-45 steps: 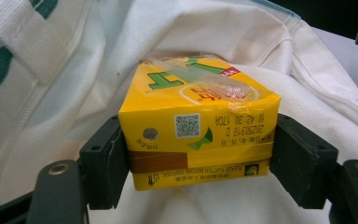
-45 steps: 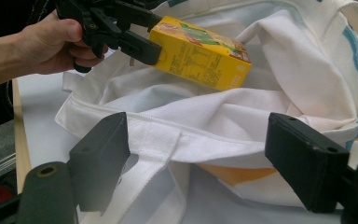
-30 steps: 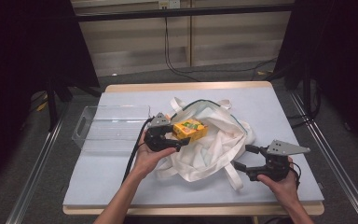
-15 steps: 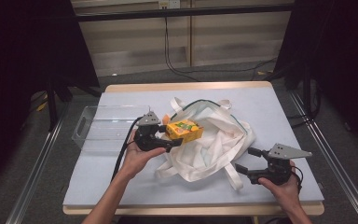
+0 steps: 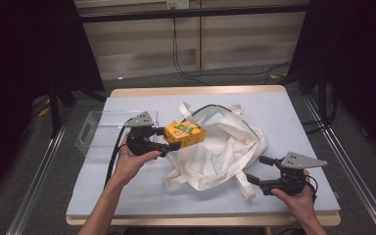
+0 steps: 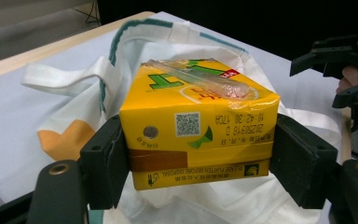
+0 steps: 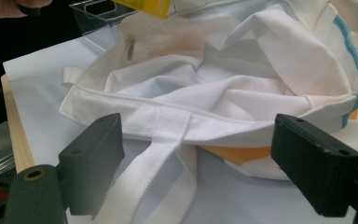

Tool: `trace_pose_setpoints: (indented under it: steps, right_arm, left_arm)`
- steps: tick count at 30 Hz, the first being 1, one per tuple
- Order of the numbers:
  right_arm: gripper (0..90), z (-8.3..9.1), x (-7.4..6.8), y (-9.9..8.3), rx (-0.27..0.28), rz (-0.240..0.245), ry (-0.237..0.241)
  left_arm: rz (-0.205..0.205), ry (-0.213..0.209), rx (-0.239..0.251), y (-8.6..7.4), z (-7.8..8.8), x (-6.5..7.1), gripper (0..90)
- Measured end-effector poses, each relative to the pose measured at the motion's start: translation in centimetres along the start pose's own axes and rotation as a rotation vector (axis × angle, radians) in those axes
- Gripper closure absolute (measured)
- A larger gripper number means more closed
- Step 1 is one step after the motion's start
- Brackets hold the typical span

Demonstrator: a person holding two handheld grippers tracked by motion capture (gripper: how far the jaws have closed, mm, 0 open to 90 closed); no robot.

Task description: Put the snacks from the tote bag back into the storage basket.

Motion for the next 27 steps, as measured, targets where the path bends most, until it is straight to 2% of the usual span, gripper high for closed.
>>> trace_pose_setpoints:
  steps: [3,7,13,15,17,27]
  right_arm:
    - [16.8,0.0,0.1,-0.1,-0.003,0.001,-0.003]
    - [16.8,-0.1,0.3,-0.2,-0.005,-0.005,-0.003]
    - [16.8,-0.2,0.8,-0.4,-0.01,-0.012,-0.002]
    - [16.7,-0.1,0.9,-0.4,-0.007,-0.016,-0.004]
    - [16.8,-0.1,1.0,-0.5,-0.009,-0.019,-0.004]
    - [16.5,-0.2,1.0,-0.5,-0.018,-0.006,0.003]
  left_arm:
    - [0.006,-0.014,0.013,0.3,0.8,-0.2,27.3]
    - [0.041,-0.032,0.029,0.4,1.9,-0.6,27.3]
    - [0.056,-0.01,0.049,0.6,3.6,-1.7,27.3]
    - [0.062,0.022,0.038,0.6,4.0,-2.1,27.3]
    - [0.078,0.03,0.048,0.5,4.6,-2.8,27.2]
    - [0.1,0.08,0.078,0.6,7.5,-4.0,27.2]
Point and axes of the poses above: each handheld gripper's, and its own axes: z roughly backward along the jaws, y roughly out of its top, x roughly to its right, the point moved 6 cm from there along -z, roughly forward along the jaws, and after that the axes turned 2 degrees about -y, right-handed, at the moved point
